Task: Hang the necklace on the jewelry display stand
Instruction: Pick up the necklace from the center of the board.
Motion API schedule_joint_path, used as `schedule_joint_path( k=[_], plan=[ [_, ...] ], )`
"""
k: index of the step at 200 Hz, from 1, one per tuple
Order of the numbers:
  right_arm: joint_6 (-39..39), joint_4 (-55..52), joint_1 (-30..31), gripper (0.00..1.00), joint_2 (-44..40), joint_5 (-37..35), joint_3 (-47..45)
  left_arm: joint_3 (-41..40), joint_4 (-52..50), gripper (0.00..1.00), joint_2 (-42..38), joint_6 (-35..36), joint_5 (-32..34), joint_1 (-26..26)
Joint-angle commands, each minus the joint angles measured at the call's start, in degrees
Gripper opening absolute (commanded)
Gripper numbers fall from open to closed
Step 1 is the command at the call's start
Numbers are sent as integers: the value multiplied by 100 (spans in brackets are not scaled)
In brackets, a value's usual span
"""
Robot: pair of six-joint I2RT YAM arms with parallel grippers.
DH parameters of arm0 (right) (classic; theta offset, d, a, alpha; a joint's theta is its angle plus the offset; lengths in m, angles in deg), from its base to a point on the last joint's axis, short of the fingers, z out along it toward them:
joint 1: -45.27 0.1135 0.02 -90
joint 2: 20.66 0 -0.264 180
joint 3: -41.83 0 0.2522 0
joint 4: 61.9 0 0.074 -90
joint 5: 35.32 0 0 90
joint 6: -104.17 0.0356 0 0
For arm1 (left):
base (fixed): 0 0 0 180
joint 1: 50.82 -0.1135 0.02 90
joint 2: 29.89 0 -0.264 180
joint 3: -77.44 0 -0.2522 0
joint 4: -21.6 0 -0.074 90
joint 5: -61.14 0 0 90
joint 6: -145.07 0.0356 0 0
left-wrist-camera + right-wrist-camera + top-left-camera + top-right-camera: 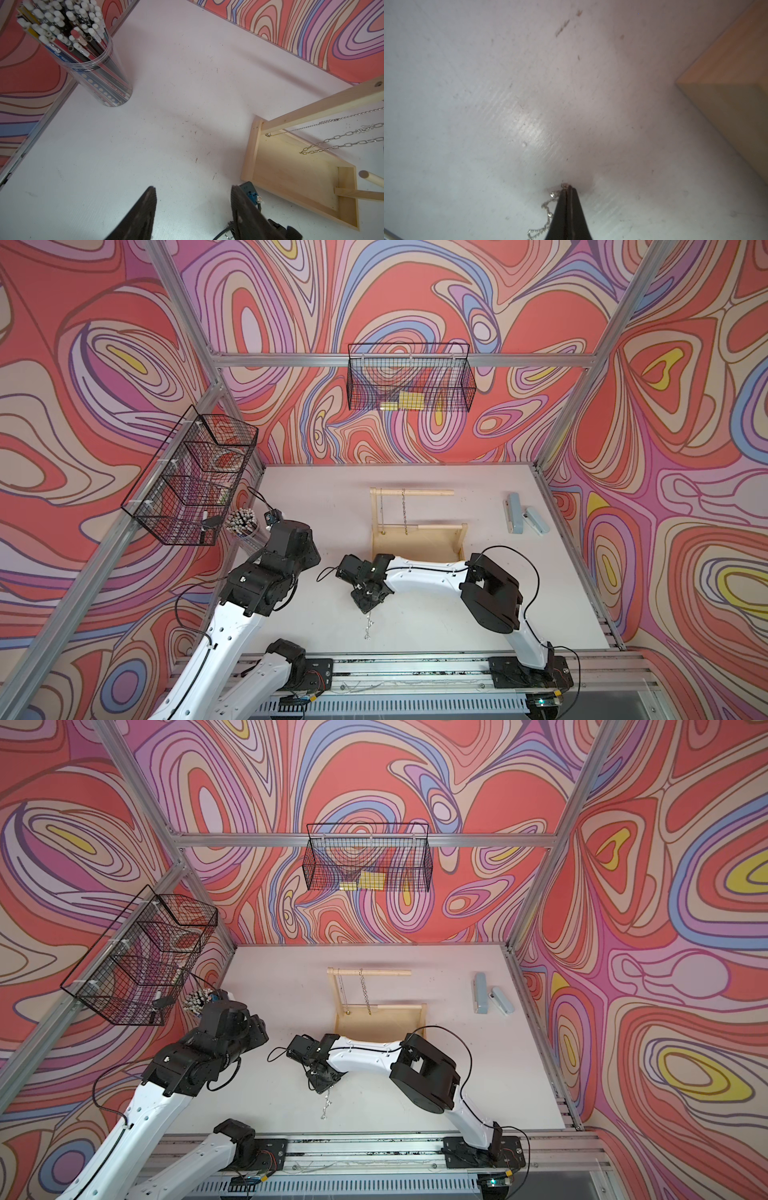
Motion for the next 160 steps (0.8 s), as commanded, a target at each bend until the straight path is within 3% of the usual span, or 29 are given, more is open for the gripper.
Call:
schedule_joint_path(
  k=[1, 160],
  plan=[
    [11, -288, 38, 0, 11, -13, -17, -35, 67, 60, 1, 6, 17, -51],
    [-70, -877, 35, 0, -804, -800, 527, -171, -27, 60, -131, -208, 16, -153]
  ],
)
